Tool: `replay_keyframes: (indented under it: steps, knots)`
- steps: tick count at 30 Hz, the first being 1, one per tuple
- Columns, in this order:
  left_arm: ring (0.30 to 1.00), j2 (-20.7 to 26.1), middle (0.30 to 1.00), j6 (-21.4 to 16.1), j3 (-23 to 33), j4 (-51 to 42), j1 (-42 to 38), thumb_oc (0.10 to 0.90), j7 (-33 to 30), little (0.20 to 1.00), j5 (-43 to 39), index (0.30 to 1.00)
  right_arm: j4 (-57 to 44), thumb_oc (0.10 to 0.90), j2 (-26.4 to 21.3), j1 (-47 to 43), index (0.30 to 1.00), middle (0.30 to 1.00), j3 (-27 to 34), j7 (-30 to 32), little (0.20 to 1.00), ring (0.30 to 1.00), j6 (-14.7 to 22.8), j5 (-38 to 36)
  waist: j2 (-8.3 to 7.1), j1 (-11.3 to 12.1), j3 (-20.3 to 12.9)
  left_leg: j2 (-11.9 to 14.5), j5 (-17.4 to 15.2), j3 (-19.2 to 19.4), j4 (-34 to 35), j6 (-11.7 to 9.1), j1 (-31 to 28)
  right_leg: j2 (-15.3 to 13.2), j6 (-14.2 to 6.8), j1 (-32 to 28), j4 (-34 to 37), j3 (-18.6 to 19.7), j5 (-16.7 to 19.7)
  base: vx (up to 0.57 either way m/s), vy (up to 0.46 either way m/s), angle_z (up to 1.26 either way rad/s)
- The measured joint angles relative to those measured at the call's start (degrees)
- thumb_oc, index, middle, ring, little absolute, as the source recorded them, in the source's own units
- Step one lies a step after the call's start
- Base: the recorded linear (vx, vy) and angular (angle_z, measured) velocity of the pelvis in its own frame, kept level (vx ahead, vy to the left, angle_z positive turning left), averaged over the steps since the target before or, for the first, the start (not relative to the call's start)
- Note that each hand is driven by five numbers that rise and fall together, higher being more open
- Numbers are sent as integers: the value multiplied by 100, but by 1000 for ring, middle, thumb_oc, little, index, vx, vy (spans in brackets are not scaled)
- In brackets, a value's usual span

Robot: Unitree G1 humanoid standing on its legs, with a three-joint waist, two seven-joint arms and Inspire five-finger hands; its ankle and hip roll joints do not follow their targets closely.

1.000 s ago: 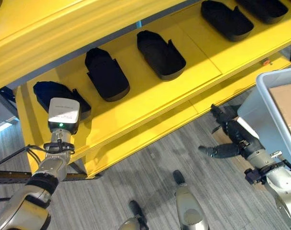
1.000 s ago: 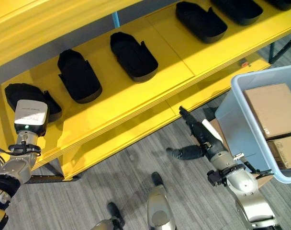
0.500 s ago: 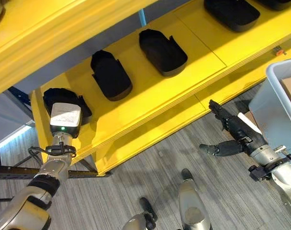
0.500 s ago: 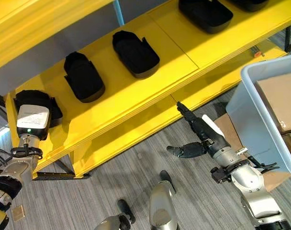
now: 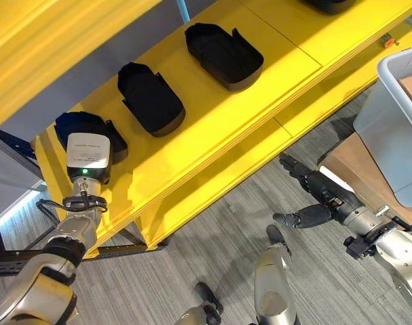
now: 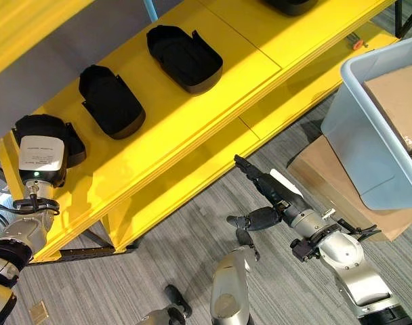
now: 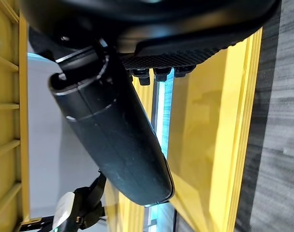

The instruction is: Move parts from the plastic box to the shelf.

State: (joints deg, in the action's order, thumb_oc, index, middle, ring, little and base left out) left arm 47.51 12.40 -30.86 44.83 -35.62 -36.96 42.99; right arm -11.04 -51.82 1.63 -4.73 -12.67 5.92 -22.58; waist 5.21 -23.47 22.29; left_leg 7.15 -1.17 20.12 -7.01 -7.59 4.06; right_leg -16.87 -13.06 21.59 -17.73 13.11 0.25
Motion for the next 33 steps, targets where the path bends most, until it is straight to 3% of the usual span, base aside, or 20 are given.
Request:
replay_keyframes:
  steps: [4, 8, 17, 23, 33]
  knots:
    - [300, -44, 300, 133, -287, 33, -384, 400, -1, 300, -52, 300, 3, 900, -89, -121, 1000, 1000, 0, 73, 1000, 1000, 8, -4, 25, -53, 48, 84, -221, -2, -450, -7, 305, 36, 5, 148, -41, 53, 34, -18, 32, -6]
    - [300, -132, 300, 195, -296, 66, -553, 400, -34, 300, -238, 300, 5, 900, -96, -183, 1000, 1000, -7, 91, 1000, 1000, 20, -7, 41, -92, 190, 185, -596, -139, -1006, -8, 555, 113, 28, 211, -132, 84, 15, 11, 1, -9]
    - [300, -138, 300, 570, -249, 201, -1111, 400, 8, 300, -450, 300, 3, 900, -86, -272, 1000, 1000, -4, 146, 1000, 1000, 34, -8, -22, -144, 502, 426, -1114, -340, -2266, 38, 1330, 258, 41, 646, -601, 179, -60, -29, -28, -2]
    - [300, -142, 300, 845, -188, 168, -1080, 400, 26, 300, -503, 300, 1, 900, -43, -203, 1000, 1000, -3, 122, 1000, 1000, 34, -8, -49, -126, 519, 498, -1179, -369, -2341, 15, 1399, 339, 76, 689, -535, 194, -32, -34, -52, -7]
    - [300, -138, 300, 980, 408, 26, -694, 400, 20, 300, -669, 300, -1, 900, -21, -201, 1000, 1000, -4, 162, 1000, 1000, 39, -10, -26, 59, 529, 465, -950, -489, -2045, -36, 1310, 377, 62, 609, -453, 120, 48, -2, -2, 2]
